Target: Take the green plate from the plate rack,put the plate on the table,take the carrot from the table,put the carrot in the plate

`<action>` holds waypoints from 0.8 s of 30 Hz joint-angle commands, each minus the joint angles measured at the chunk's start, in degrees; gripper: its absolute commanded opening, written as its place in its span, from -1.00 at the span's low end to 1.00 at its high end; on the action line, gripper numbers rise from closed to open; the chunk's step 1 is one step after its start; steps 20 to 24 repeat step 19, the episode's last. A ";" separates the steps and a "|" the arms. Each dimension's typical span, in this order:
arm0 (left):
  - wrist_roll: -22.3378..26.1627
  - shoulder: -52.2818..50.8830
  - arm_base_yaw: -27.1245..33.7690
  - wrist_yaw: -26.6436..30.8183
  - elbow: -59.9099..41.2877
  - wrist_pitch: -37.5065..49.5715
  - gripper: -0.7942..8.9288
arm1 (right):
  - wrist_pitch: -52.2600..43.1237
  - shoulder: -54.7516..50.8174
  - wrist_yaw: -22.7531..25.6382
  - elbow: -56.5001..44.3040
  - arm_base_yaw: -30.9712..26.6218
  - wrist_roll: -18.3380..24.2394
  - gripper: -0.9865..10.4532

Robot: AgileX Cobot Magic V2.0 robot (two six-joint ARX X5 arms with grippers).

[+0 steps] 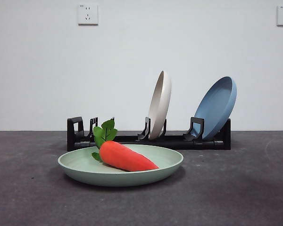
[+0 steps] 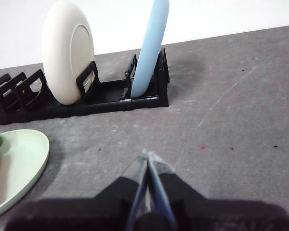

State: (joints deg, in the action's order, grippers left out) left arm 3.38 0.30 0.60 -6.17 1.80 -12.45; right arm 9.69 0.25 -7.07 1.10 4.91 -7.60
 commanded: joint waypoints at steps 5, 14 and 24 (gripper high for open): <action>-0.46 -0.17 0.20 0.00 -0.70 -0.04 -0.84 | 0.28 -0.15 -0.02 -0.72 0.09 -0.48 -0.83; -0.48 -0.17 0.20 0.00 -0.70 -0.04 -0.84 | 0.28 -0.15 -0.02 -0.72 0.09 -0.48 -0.83; -0.48 -0.17 0.20 0.02 -0.70 -0.04 -0.84 | 0.28 -0.15 -0.02 -0.72 0.09 -0.48 -0.83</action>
